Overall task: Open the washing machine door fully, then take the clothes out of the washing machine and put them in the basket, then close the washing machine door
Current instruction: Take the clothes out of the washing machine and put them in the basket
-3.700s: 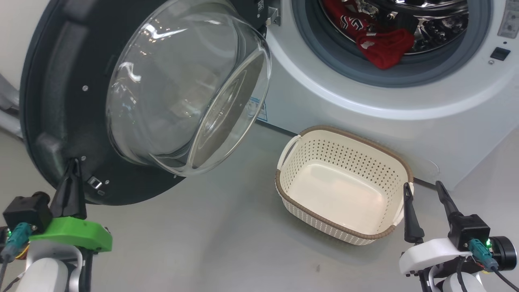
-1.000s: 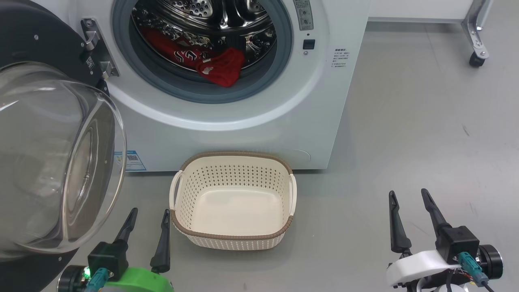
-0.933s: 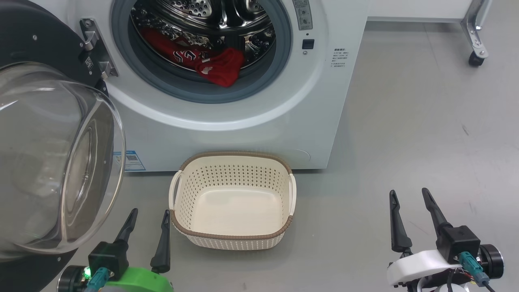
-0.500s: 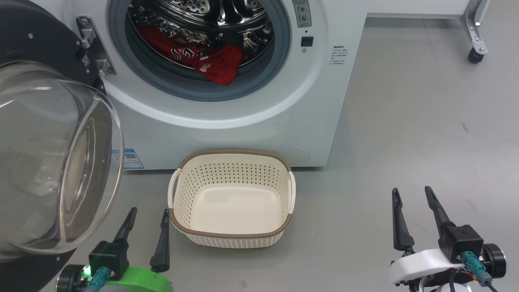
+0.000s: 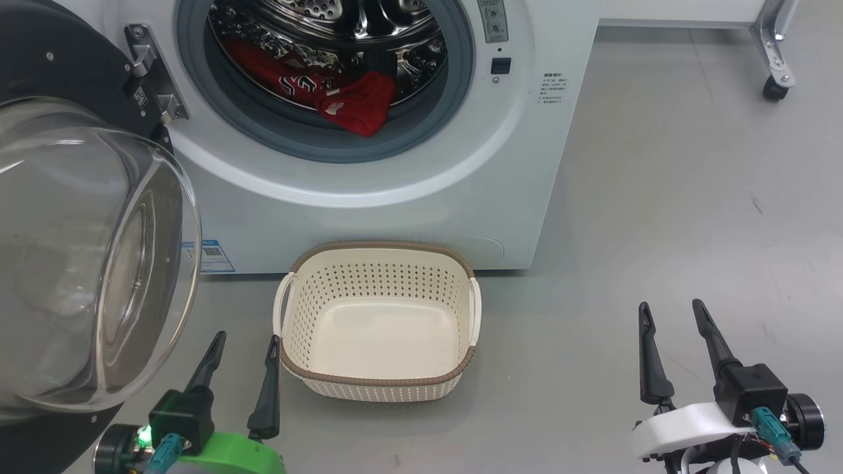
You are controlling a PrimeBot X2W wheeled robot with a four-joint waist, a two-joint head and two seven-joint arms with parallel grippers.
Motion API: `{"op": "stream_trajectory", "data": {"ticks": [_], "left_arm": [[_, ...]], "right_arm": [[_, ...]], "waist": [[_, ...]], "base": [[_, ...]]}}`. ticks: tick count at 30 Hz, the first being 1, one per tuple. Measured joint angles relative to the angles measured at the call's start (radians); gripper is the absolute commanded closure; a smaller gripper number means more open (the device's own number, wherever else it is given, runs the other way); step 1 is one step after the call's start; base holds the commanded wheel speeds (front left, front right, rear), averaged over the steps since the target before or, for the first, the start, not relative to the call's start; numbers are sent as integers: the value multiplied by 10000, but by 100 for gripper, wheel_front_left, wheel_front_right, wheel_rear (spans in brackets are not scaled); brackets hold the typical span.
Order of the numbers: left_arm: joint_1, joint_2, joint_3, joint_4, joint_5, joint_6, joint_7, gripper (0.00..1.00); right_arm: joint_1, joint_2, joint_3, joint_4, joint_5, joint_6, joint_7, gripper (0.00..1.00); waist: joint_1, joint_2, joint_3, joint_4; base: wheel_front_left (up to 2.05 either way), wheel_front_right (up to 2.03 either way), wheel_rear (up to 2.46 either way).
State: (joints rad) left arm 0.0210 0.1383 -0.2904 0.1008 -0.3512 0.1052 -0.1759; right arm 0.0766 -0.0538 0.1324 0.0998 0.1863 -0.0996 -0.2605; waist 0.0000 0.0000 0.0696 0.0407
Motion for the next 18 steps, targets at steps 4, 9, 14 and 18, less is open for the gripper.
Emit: {"op": "stream_trajectory", "data": {"ticks": [4, 9, 14, 18], "left_arm": [[0, -10, -48, -75, 25, 0, 0, 0], [-1, -10, -69, -84, 58, 2, 2, 0], [-1, -10, -79, -86, 84, 10, 4, 0], [-1, -13, -115, -90, 84, 12, 6, 0]], "right_arm": [[2, 8, -4, -29, -21, 0, 0, 0], [4, 19, -4, -31, -29, -2, 0, 0], [6, 44, -2, -31, -29, -4, 0, 0], [6, 46, -2, -31, -29, -4, 0, 0]], "waist": [[0, 0, 28, -5], [-1, 0, 41, -7], [-1, 0, 31, -17], [-1, 0, 13, -27]], "base": [[40, -40, 0], [58, -58, 0], [79, -79, 0], [98, -98, 0]]}}
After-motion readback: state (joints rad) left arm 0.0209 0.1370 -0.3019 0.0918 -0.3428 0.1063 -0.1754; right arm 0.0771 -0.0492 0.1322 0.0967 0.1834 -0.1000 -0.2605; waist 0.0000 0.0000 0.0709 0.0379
